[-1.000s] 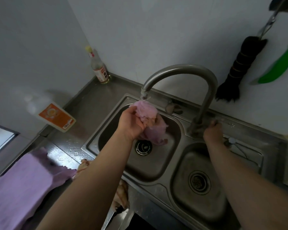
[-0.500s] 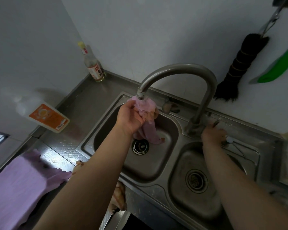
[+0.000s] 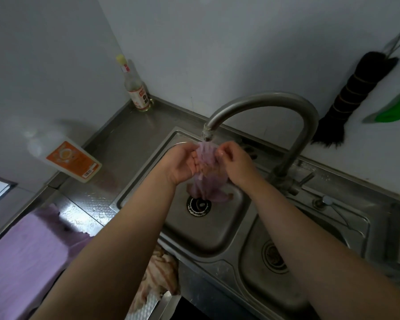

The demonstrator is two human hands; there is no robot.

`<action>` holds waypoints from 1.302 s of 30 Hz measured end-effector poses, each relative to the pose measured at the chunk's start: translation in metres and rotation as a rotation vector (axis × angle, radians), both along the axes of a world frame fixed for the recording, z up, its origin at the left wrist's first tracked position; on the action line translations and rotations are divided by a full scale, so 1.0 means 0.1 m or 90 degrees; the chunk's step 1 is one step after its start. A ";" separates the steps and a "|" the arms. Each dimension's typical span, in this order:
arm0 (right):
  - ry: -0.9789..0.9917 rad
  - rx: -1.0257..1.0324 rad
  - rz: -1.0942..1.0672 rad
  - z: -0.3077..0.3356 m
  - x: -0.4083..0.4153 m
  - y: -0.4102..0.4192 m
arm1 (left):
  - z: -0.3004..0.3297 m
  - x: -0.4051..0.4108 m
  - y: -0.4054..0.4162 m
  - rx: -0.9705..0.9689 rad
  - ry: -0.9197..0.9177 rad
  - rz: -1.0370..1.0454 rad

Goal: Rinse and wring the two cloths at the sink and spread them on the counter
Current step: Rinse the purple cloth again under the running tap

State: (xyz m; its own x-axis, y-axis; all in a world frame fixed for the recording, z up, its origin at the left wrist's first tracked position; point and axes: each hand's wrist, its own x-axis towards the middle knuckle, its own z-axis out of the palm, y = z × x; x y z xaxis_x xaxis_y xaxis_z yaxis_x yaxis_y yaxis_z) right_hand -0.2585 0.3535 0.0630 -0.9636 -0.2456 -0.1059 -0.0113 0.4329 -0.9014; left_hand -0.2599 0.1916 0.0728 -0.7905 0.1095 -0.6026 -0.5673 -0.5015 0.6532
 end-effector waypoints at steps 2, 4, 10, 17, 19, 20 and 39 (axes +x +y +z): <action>-0.042 -0.045 0.061 -0.01 0.02 -0.05 | -0.01 0.01 -0.04 0.028 -0.004 0.012; -0.041 -0.038 0.063 -0.07 0.05 -0.09 | 0.01 0.00 -0.06 0.071 -0.005 0.022; -0.078 -0.128 -0.059 -0.02 -0.06 -0.14 | 0.09 0.01 -0.04 -0.314 -0.006 -0.157; -0.165 -0.153 -0.032 0.04 -0.24 -0.20 | -0.13 -0.01 -0.11 -0.504 0.275 -0.201; -0.157 -0.153 -0.088 0.05 -0.27 -0.17 | -0.20 0.00 -0.13 -0.499 0.282 -0.148; -0.155 -0.149 -0.119 0.05 -0.28 -0.14 | -0.22 0.02 -0.13 -0.488 0.275 -0.101; -0.064 0.008 -0.178 0.03 -0.22 -0.53 | -0.05 0.06 0.43 -0.344 0.009 0.047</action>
